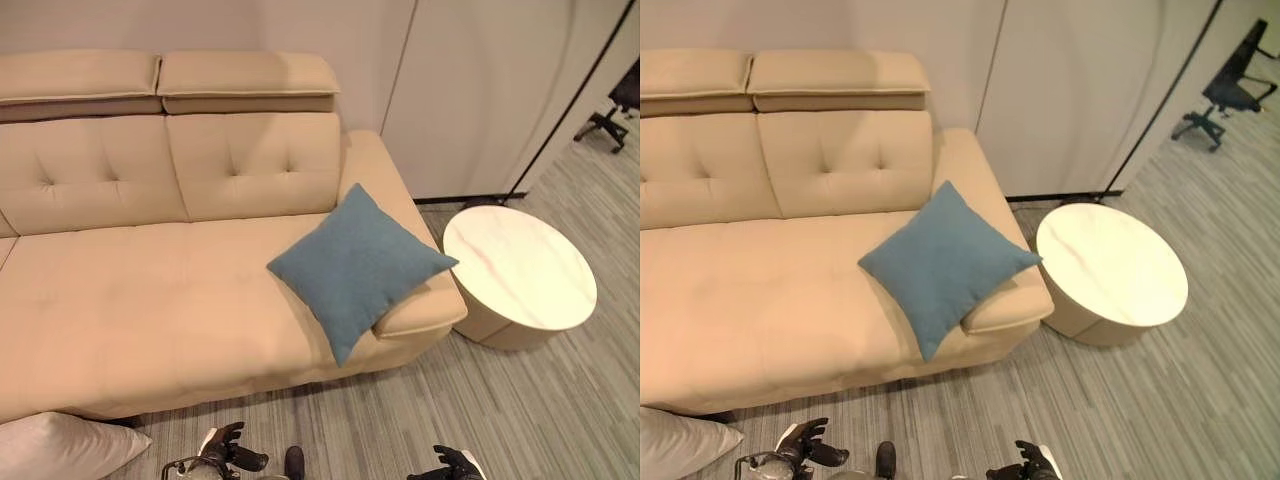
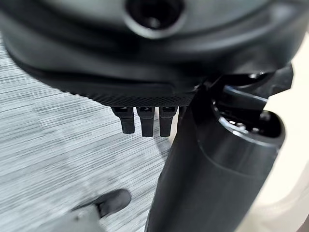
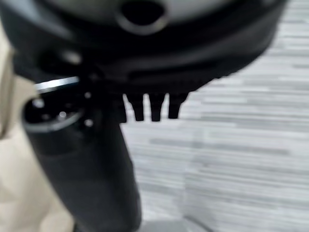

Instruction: Pick up all the scattered cushions and arrange them neatly on the sofa.

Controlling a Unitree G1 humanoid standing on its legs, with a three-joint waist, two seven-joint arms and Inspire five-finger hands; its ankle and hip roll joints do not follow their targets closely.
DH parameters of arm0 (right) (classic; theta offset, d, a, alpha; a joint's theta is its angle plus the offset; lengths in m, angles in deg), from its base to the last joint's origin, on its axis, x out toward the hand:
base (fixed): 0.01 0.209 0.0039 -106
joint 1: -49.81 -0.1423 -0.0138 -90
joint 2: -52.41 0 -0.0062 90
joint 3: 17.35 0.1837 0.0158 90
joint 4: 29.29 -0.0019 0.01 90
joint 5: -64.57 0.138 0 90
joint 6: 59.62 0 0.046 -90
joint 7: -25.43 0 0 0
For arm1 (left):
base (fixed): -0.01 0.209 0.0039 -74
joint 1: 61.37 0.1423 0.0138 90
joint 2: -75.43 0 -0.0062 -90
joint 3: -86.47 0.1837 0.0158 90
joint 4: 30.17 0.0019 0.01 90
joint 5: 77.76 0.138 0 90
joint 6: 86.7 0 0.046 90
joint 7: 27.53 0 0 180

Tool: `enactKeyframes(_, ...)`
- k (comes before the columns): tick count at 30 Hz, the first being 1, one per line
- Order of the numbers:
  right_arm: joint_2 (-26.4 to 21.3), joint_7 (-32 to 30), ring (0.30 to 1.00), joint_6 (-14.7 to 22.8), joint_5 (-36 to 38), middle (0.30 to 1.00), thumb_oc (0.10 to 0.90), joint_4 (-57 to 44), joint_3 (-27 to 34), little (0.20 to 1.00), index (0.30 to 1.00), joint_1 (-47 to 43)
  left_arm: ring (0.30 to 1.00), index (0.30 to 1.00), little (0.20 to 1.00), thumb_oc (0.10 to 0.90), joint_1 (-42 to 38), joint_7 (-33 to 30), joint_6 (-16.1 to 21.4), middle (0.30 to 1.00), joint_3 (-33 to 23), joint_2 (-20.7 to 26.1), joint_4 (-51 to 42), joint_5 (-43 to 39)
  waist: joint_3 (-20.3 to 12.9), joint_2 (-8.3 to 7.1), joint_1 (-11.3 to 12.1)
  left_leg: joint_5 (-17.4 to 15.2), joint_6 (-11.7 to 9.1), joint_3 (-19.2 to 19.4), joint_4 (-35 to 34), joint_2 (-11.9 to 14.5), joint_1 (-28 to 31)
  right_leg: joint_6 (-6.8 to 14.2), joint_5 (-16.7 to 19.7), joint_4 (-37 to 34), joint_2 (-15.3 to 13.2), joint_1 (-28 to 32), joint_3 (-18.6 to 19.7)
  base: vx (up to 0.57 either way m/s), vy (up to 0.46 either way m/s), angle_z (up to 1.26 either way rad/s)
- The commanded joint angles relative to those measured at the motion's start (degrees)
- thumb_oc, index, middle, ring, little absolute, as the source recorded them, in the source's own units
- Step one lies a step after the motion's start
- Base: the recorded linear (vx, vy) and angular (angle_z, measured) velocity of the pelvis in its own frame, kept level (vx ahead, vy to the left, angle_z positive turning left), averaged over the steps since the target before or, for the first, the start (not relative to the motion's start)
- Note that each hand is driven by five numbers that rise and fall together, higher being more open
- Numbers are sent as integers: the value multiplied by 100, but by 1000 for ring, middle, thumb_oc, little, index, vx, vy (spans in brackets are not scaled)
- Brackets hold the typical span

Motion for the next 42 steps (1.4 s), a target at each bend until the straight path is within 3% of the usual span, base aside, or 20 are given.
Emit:
enactKeyframes(1, -242, -37, 900, 107, -49, 900, 800, -279, 136, 900, 900, -122, 900, 900, 900, 800, 39, -112, 125, 900, -100, -4, -29, 2, 7, 207, 114, -769, -308, -1, 631, 285, -66, -28, 1472, -1669, -84, 171, 7, 140, 7, 27)
enactKeyframes(5, -272, -52, 900, 121, -41, 900, 800, -293, 150, 900, 900, -150, 900, 900, 900, 800, 29, -103, 123, 900, -108, -18, 35, 42, -23, 262, 89, -792, -345, -81, 500, 330, 23, -145, 1288, -2087, -178, 147, 49, 122, -68, 10)
enactKeyframes(8, -296, -65, 900, 82, -28, 900, 800, -299, 157, 900, 900, -212, 900, 900, 900, 800, 24, -138, 133, 900, -91, -66, 171, 69, -41, 228, -10, -902, -423, -283, 409, 291, 214, -118, 1616, -3221, -312, -77, 493, 220, -191, 5)
enactKeyframes(11, -294, -55, 900, 60, -107, 900, 800, -273, 104, 900, 900, -210, 900, 900, 900, 800, 36, -154, 145, 900, -136, -110, 266, 68, -67, 149, -23, -1015, -536, -331, 339, 317, 422, -63, 1770, -3656, -363, 89, 348, 206, -231, 26)
enactKeyframes(16, -353, -61, 900, 133, -16, 900, 800, -318, 108, 900, 900, -206, 900, 900, 900, 800, -10, -157, 189, 900, -59, -196, 212, -39, -137, 129, -54, -987, -849, -422, 499, 584, 305, -221, 1625, -3789, -189, 291, 213, 125, -227, 34)
enactKeyframes(20, -429, -89, 900, 190, 102, 900, 800, -334, 132, 900, 900, -201, 900, 900, 900, 800, -140, -130, 188, 900, 48, -255, 94, -109, 1, 107, -117, -734, -1077, -155, 1379, 877, -190, -443, 1437, -3995, -65, 546, -15, 28, -219, 52)
enactKeyframes(21, -469, -114, 900, 194, 127, 900, 800, -316, 138, 900, 900, -195, 900, 900, 900, 800, -190, -137, 186, 900, 63, -262, 37, -144, 92, 76, -128, -625, -1079, -10, 1845, 966, -426, -533, 1386, -4067, -24, 656, -85, 14, -195, 61)
enactKeyframes(24, -497, -109, 900, 180, 169, 900, 800, -298, 166, 900, 900, -163, 900, 900, 900, 800, -180, -126, 181, 900, 88, -257, -8, -156, 115, 54, -158, -613, -1029, 249, 1956, 1013, -560, -582, 1347, -4147, -1, 763, -159, 25, -89, 32)
enactKeyframes(30, -495, -147, 900, 185, 207, 900, 800, -265, 274, 900, 900, -39, 900, 900, 900, 800, -96, -85, 148, 900, 77, -257, 80, -16, 26, 61, -206, -683, -944, 887, 1099, 889, -514, -492, 1314, -4305, 71, 946, -288, 88, 8, 34)
enactKeyframes(32, -459, -169, 900, 172, 115, 900, 800, -265, 262, 900, 900, 9, 900, 900, 900, 800, -44, -96, 122, 900, 13, -234, 104, -20, -45, 51, -185, -675, -916, 716, 864, 781, -369, -459, 1317, -4299, 129, 984, -240, 108, 77, -2)
enactKeyframes(37, -510, -250, 900, 176, -9, 900, 800, -247, 340, 900, 900, 96, 900, 900, 900, 800, 9, -131, 119, 900, -115, -140, 87, -61, -178, 4, -172, -700, -809, 696, 615, 662, -178, -395, 1307, -4201, 84, 1006, -208, 92, 94, -24)
enactKeyframes(42, -848, -425, 900, 196, -166, 900, 800, -569, 634, 900, 900, 192, 900, 900, 900, 800, 53, -202, 150, 900, -248, 14, 57, -50, -243, -47, -184, -708, -701, 712, 340, 550, -2, -261, 1376, -3992, -17, 924, -111, 18, 107, 2)
